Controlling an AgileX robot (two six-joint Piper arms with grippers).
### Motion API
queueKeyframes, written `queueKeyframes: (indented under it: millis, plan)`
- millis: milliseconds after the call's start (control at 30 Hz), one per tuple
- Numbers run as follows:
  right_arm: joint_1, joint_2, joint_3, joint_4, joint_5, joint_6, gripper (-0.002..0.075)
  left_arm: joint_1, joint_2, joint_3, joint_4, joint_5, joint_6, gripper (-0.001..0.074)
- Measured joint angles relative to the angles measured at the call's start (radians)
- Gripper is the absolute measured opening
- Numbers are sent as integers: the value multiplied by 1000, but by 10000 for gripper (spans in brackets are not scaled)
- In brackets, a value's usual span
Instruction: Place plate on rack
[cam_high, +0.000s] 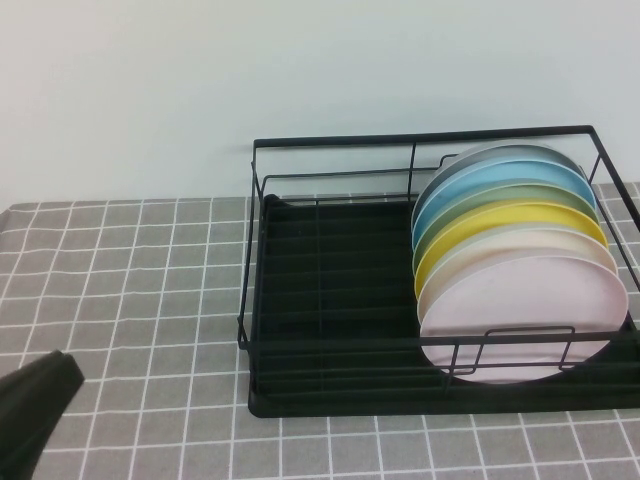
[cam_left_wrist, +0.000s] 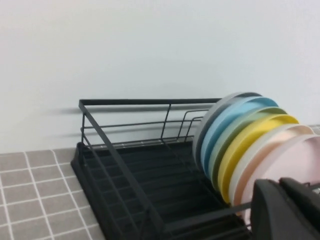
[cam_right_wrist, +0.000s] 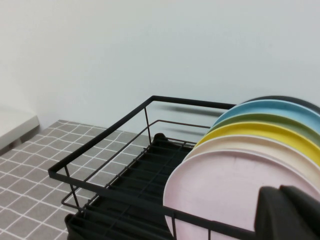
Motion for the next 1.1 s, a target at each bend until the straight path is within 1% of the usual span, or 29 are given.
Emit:
queueKeyframes:
  millis: [100,167,333,433,500,600,733,800,867,967,1033,1100]
  plan:
    - [0,0,0,0,0,0,-3,0,0,0,7,13,9,0]
    - [0,0,0,0,0,0,-3,0,0,0,8,-27,55,0]
    - [0,0,0,0,0,0,-3,0,-12,2,5,-80,70,0]
    - [0,0,0,0,0,0,-3,11,-36,22,57,-149,70,0]
    - [0,0,0,0,0,0,-3,48,-64,45,75,-196,70,0]
    - [0,0,0,0,0,0,-3,127,-117,91,112,-222,70,0]
    - [0,0,0,0,0,0,-3,218,-204,149,255,-207,50,0]
    - [0,0,0,0,0,0,-3,237,-236,176,355,-203,-42,0]
    - [0,0,0,0,0,0,-3,246,-261,208,486,-203,-231,0]
    - [0,0,0,0,0,0,-3,246,-284,255,754,-203,-534,0]
    - [0,0,0,0,0,0,-3,246,-304,289,909,-203,-685,0]
    - [0,0,0,0,0,0,-3,246,-327,325,993,-203,-775,0]
